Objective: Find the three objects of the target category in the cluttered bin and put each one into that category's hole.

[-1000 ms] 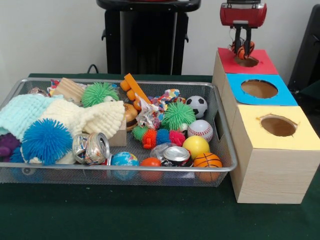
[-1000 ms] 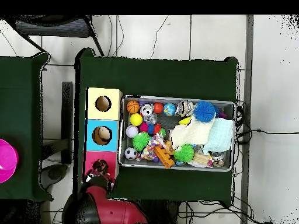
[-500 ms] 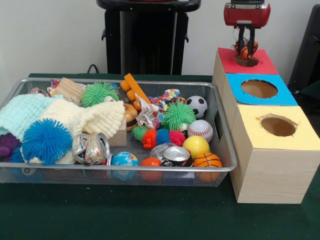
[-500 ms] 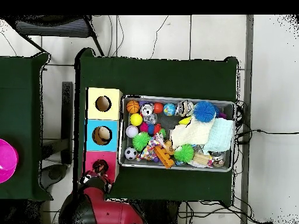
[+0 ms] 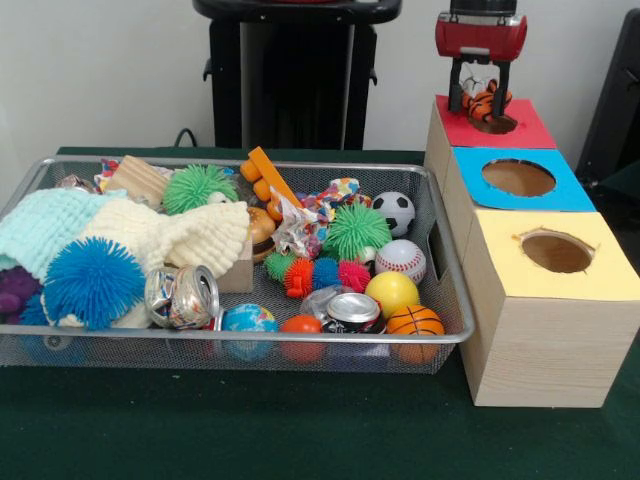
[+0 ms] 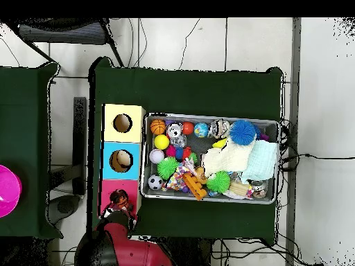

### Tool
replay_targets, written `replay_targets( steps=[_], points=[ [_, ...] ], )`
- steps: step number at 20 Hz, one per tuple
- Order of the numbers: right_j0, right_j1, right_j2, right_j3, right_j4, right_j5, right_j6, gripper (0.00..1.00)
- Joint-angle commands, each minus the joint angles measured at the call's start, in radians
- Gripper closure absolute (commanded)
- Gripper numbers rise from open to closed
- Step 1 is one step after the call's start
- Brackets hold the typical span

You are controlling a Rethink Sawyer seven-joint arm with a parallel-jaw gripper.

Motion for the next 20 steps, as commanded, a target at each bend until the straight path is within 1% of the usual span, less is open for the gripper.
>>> replay_targets(
  steps=[1, 8, 11, 16, 18, 20],
  points=[
    [-0.007, 0.025, -0.011, -0.049, 0.064, -0.013, 0.226, 0.00],
    [-0.003, 0.003, -0.024, -0.045, 0.067, -0.004, 0.223, 0.00],
    [-0.014, -0.016, -0.019, -0.042, 0.061, 0.002, 0.223, 0.00],
    [-0.060, -0.082, 0.030, -0.029, 0.034, -0.021, 0.258, 0.00],
    [-0.091, -0.105, 0.067, -0.025, 0.012, -0.047, 0.283, 0.00],
    [-0.126, -0.111, 0.107, -0.022, -0.011, -0.078, 0.312, 0.00]
  ],
)
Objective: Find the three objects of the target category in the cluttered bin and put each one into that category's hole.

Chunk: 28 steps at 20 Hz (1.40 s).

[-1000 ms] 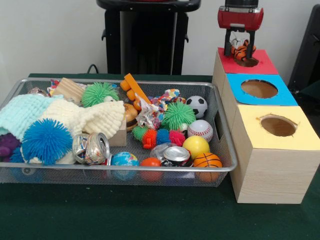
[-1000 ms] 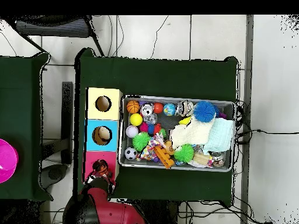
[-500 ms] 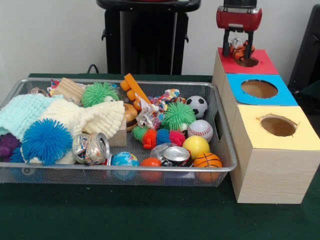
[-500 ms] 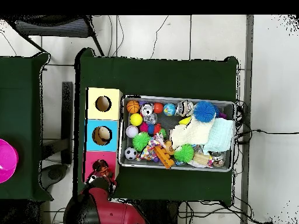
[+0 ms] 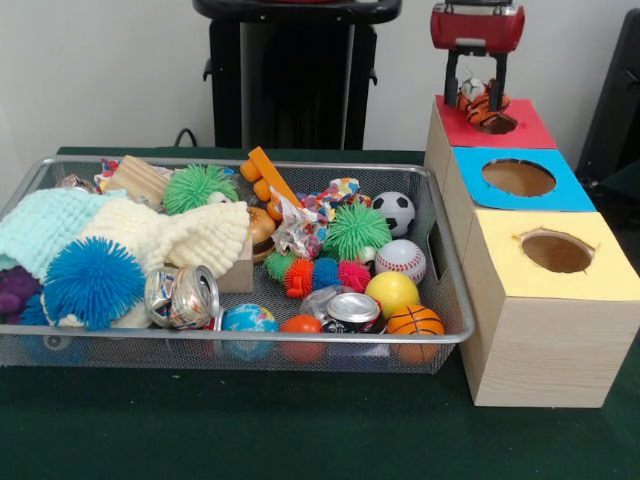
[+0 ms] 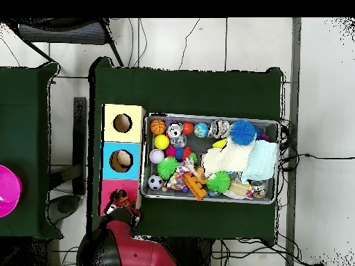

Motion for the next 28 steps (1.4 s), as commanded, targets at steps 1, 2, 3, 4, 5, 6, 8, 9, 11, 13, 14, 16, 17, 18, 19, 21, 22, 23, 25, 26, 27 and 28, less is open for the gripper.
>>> replay_targets(
  steps=[1, 2, 3, 4, 5, 6, 8, 9, 11, 13, 14, 16, 17, 18, 19, 21, 22, 23, 25, 26, 27, 28],
  points=[
    [-0.111, -0.055, 0.128, -0.021, -0.022, -0.094, 0.324, 0.00],
    [-0.119, -0.047, 0.138, -0.023, -0.030, -0.118, 0.334, 0.00],
    [-0.128, -0.038, 0.147, -0.025, -0.038, -0.142, 0.343, 0.00],
    [-0.140, -0.030, 0.161, -0.025, -0.045, -0.159, 0.350, 0.00],
    [-0.148, -0.020, 0.171, -0.026, -0.055, -0.181, 0.358, 0.00],
    [-0.157, -0.015, 0.180, -0.027, -0.061, -0.189, 0.360, 0.00],
    [-0.163, -0.016, 0.183, -0.026, -0.061, -0.189, 0.352, 0.00],
    [-0.163, -0.017, 0.183, -0.025, -0.058, -0.184, 0.344, 0.00],
    [-0.153, -0.025, 0.168, -0.022, -0.044, -0.163, 0.319, 0.00],
    [-0.146, -0.039, 0.150, -0.020, -0.030, -0.116, 0.282, 0.00],
    [-0.140, -0.047, 0.139, -0.020, -0.024, -0.099, 0.269, 0.00],
    [-0.133, -0.062, 0.129, -0.016, -0.014, -0.057, 0.254, 0.00],
    [-0.132, -0.064, 0.126, -0.018, -0.012, -0.043, 0.246, 0.00],
    [-0.133, -0.065, 0.126, -0.016, -0.009, -0.018, 0.237, 0.00],
    [-0.139, -0.067, 0.127, -0.013, -0.013, 0.001, 0.228, 0.00],
    [-0.122, -0.067, 0.103, -0.012, -0.009, 0.023, 0.203, 0.00],
    [-0.110, -0.068, 0.086, -0.010, -0.003, 0.037, 0.192, 0.00],
    [-0.099, -0.067, 0.077, -0.008, 0.002, 0.045, 0.189, 0.00],
    [-0.089, -0.063, 0.064, -0.011, -0.002, 0.052, 0.184, 1.00],
    [-0.084, -0.061, 0.058, -0.013, 0.001, 0.059, 0.179, 1.00],
    [-0.085, -0.058, 0.059, -0.013, -0.001, 0.056, 0.185, 1.00],
    [-0.081, -0.055, 0.056, -0.014, 0.004, 0.064, 0.190, 1.00]
  ],
)
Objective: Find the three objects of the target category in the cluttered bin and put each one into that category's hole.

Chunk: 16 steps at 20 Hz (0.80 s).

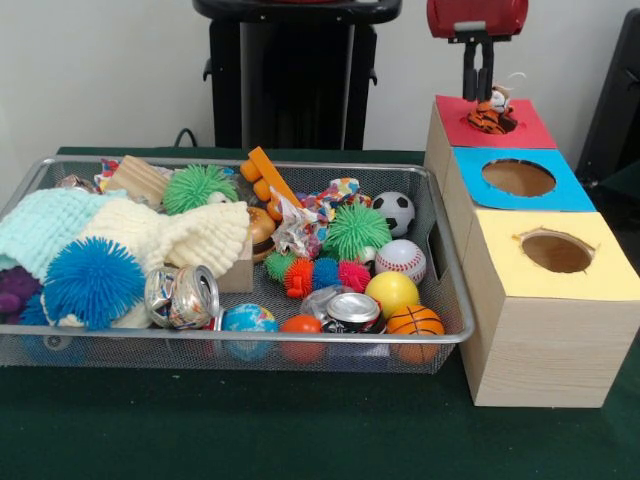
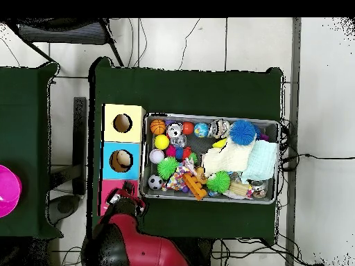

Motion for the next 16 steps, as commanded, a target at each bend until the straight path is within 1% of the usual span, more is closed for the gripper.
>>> replay_targets(
  steps=[1, 4, 6, 9, 14, 16],
  points=[
    [0.004, 0.021, 0.002, -0.008, 0.028, 0.115, 0.161, 1.00],
    [0.006, 0.041, 0.000, -0.004, 0.026, 0.091, 0.177, 1.00],
    [0.003, 0.039, 0.005, 0.001, 0.026, 0.095, 0.185, 1.00],
    [0.001, 0.065, 0.026, 0.021, 0.023, 0.080, 0.208, 1.00],
    [0.000, 0.105, 0.033, 0.039, 0.018, 0.060, 0.224, 1.00],
    [-0.001, 0.103, 0.031, 0.040, 0.021, 0.072, 0.220, 1.00]
  ],
)
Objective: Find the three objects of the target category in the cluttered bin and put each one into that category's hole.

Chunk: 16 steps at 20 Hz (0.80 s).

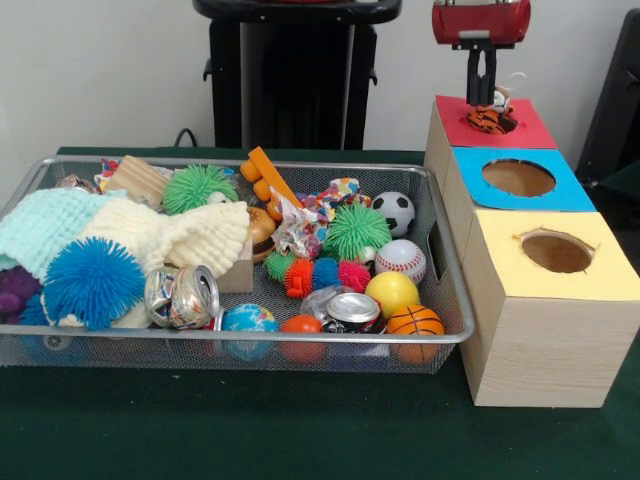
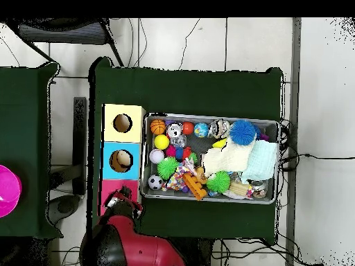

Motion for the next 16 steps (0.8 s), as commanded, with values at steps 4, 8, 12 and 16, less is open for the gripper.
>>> replay_targets(
  steps=[4, 8, 12, 16],
  points=[
    [-0.010, 0.064, 0.023, 0.034, 0.025, 0.069, 0.210, 1.00],
    [-0.006, 0.059, 0.026, 0.036, 0.033, 0.094, 0.208, 1.00],
    [0.009, 0.041, 0.022, 0.040, 0.048, 0.141, 0.202, 1.00],
    [0.012, 0.018, 0.021, 0.044, 0.052, 0.184, 0.198, 1.00]
  ],
)
